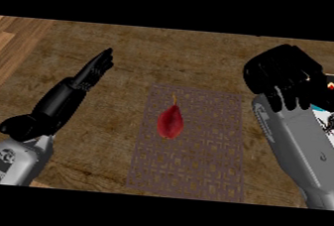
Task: Pick the cupcake from the placemat and place it in the plate
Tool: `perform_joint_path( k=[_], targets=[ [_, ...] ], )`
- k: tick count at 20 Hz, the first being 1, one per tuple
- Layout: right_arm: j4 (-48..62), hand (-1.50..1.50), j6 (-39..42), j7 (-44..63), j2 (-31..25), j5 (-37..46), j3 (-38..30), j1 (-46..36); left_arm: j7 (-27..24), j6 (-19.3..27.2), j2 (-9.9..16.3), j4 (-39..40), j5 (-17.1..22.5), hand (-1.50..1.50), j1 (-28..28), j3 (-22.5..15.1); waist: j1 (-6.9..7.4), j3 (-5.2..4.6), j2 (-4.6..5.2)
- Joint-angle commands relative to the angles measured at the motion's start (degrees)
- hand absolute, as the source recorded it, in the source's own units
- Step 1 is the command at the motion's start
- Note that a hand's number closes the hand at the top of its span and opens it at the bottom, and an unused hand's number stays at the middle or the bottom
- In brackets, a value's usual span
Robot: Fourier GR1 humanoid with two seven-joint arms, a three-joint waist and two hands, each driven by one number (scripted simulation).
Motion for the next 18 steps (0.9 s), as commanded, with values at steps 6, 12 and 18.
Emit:
perform_joint_path(
  k=[6,12,18],
  targets=[
    [-18.67,1.5,5.66,-7.89,10.04,-16.86,-11.54,-12.16,-0.42,-1.05,-1.24,-0.14,0.57,0.0,-0.85,-1.3,2.93,-0.19,0.61],
    [-27.75,1.5,5.64,-7.43,11.14,-25.73,-18.12,-17.84,-0.8,-1.62,-1.2,-0.53,0.06,0.0,-1.71,-1.97,3.61,-1.32,2.56],
    [-33.64,1.5,5.17,-4.98,9.39,-31.75,-22.0,-21.22,-1.1,-1.61,-0.75,-0.41,-0.68,0.0,-2.77,-1.72,3.41,-2.2,4.25]
  ],
)
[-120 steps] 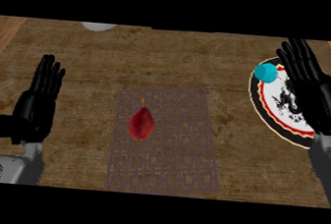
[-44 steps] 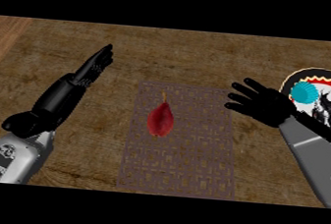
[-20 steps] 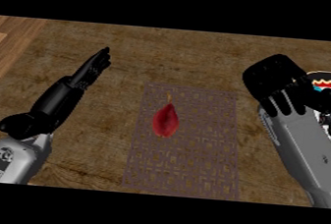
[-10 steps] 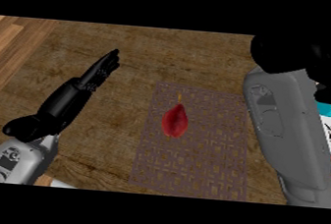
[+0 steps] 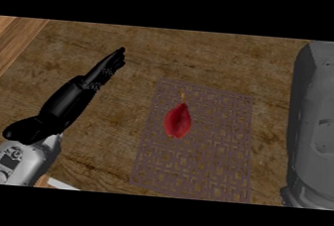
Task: Pick the cupcake from the placemat and place it in the plate
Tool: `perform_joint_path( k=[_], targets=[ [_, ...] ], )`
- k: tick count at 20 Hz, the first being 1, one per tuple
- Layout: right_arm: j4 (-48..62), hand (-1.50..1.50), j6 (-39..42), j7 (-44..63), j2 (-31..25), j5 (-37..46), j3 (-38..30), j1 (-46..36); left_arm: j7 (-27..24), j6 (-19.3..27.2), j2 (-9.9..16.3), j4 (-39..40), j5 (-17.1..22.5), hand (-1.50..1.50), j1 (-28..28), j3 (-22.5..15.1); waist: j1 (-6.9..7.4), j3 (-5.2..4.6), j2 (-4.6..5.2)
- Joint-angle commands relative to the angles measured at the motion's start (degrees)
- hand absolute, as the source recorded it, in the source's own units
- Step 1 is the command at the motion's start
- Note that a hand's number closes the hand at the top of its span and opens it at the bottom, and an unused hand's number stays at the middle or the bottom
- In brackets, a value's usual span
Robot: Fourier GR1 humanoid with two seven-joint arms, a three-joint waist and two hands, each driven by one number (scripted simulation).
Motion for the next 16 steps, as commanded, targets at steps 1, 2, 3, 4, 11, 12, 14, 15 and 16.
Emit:
perform_joint_path(
  k=[1,2,3,4,11,12,14,15,16],
  targets=[
    [-3.83,1.5,5.79,-1.27,-1.27,-4.82,-3.29,-3.06,-0.14,-0.01,-0.14,-0.03,-0.36,0.0,-0.69,-0.17,-0.41,-0.64,1.11],
    [-4.29,1.5,4.97,-0.45,-2.11,-5.37,-3.63,-3.46,0.43,-0.01,-0.13,-0.32,-0.47,0.0,-1.01,-0.4,-0.6,-0.67,1.06],
    [-5.14,1.5,4.52,0.02,-1.95,-6.37,-3.52,-3.31,0.07,0.07,-0.22,-0.08,-0.5,0.0,-1.09,-0.24,-0.74,-0.8,1.3],
    [-5.31,1.5,3.99,0.64,-2.32,-6.98,-3.85,-3.93,0.2,0.2,-0.15,-0.2,-1.05,0.0,-1.59,-0.45,-0.67,-0.85,1.42],
    [-9.43,1.5,1.07,4.06,-4.9,-12.31,-6.23,-3.44,0.6,0.38,0.58,0.12,-1.38,0.0,-1.79,0.29,-1.74,-1.03,1.58],
    [-9.91,1.5,0.46,3.86,-5.27,-13.53,-6.93,-3.23,0.81,0.42,0.53,-0.73,-1.25,0.0,-2.15,0.34,-1.89,-0.96,1.19],
    [-12.12,1.5,-0.51,4.54,-5.89,-15.04,-7.4,-2.44,0.31,0.88,0.18,0.07,-1.15,0.0,-1.39,0.67,-2.39,-0.96,1.52],
    [-12.74,1.5,-1.07,4.81,-6.15,-15.94,-7.45,-2.51,1.01,0.54,0.31,-0.06,-0.89,0.0,-1.9,0.65,-2.66,-0.94,1.36],
    [-13.23,1.5,-1.65,5.3,-6.51,-16.59,-7.48,-2.23,1.24,0.65,0.63,-0.37,-1.21,0.0,-1.95,0.7,-2.6,-0.96,1.12]
  ],
)
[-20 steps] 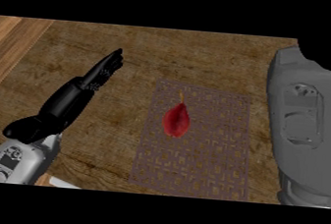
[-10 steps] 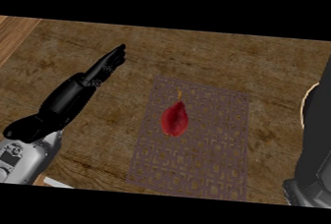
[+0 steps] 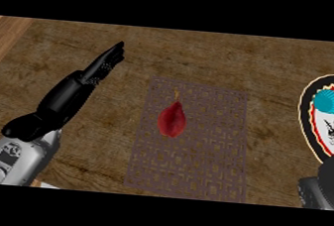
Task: Pick the cupcake from the placemat and place it in the plate
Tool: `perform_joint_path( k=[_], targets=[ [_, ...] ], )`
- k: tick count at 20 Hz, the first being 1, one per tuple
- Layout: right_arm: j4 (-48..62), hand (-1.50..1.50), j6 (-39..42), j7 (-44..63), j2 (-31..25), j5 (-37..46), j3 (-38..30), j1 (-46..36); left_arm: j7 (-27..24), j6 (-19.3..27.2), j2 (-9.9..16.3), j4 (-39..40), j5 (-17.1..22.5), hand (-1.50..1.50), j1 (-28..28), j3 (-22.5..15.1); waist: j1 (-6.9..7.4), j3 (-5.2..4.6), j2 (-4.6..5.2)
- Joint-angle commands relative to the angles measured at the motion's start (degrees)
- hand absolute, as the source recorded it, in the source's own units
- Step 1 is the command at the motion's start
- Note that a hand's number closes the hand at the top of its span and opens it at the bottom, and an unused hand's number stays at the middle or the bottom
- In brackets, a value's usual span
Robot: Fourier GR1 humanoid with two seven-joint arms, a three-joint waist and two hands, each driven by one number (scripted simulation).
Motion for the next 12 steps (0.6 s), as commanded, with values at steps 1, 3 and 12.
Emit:
perform_joint_path(
  k=[1,3,12],
  targets=[
    [-3.23,1.5,-0.08,1.79,-1.77,-3.42,-0.66,0.24,0.17,0.69,0.11,0.03,-0.14,0.0,-0.07,0.77,-0.34,-0.07,-0.11],
    [-4.48,1.5,-1.38,2.58,-2.31,-5.0,-0.77,0.99,0.26,0.4,0.1,0.65,-0.12,0.0,0.33,0.5,-0.87,-0.09,0.14],
    [-11.18,1.5,-6.74,6.73,-1.54,-9.22,-2.34,6.34,0.5,1.12,0.06,0.5,-0.65,0.0,0.73,0.76,-2.43,0.07,-0.66]
  ],
)
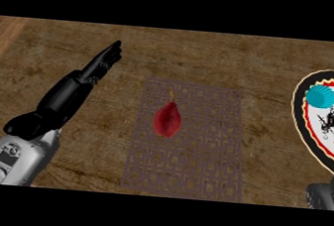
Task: Pick the cupcake from the placemat and place it in the plate
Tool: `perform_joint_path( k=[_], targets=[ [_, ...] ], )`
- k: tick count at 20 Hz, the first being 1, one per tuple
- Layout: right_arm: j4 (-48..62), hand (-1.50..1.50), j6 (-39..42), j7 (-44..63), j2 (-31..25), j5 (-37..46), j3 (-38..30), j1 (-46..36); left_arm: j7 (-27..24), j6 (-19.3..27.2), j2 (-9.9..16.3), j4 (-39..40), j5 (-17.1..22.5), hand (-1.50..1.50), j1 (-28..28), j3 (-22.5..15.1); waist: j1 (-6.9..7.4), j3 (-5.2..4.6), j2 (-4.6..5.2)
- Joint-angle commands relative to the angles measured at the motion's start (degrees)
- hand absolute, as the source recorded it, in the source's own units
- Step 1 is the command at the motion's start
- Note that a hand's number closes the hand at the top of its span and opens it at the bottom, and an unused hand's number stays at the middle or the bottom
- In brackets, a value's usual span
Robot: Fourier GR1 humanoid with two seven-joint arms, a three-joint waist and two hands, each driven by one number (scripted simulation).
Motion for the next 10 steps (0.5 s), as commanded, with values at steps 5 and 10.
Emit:
perform_joint_path(
  k=[5,10],
  targets=[
    [-7.32,1.5,-1.97,2.76,3.06,-1.13,-5.01,3.93,0.36,0.21,0.9,0.05,0.17,0.0,0.09,1.45,-1.1,0.34,-0.65],
    [-14.79,-1.5,-0.99,5.99,5.46,-1.14,-9.48,4.27,-0.08,0.44,0.47,0.86,-0.21,0.0,1.47,0.91,-1.76,0.39,-0.84]
  ],
)
